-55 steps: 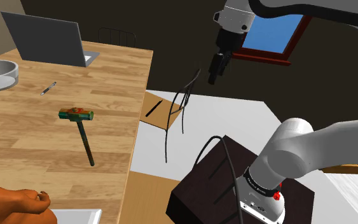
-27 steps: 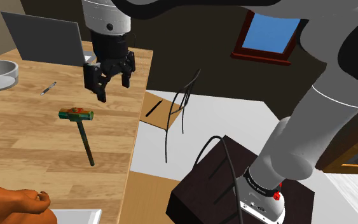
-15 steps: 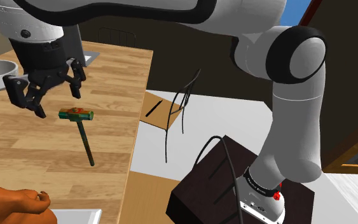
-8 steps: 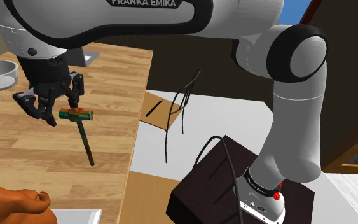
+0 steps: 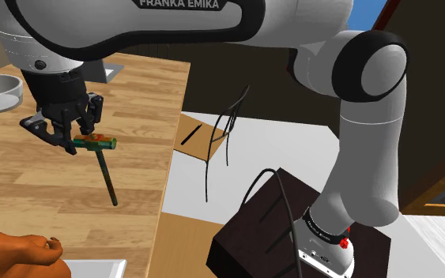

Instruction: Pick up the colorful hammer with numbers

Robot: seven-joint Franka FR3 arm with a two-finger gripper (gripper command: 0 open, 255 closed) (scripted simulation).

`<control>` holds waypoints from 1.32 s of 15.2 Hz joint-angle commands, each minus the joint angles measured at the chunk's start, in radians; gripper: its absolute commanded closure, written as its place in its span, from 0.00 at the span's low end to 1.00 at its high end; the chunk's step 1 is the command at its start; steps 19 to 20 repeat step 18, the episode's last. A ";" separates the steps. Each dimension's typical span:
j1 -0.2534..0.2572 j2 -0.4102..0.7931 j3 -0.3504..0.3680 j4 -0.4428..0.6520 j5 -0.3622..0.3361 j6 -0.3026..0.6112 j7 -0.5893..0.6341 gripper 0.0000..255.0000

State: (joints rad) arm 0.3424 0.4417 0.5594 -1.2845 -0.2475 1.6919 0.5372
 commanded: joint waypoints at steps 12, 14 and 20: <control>0.054 0.053 -0.004 0.233 -0.024 -0.181 -0.008 1.00; 0.070 0.070 -0.006 0.289 -0.032 -0.219 -0.010 1.00; 0.091 0.093 -0.010 0.358 -0.043 -0.265 -0.012 1.00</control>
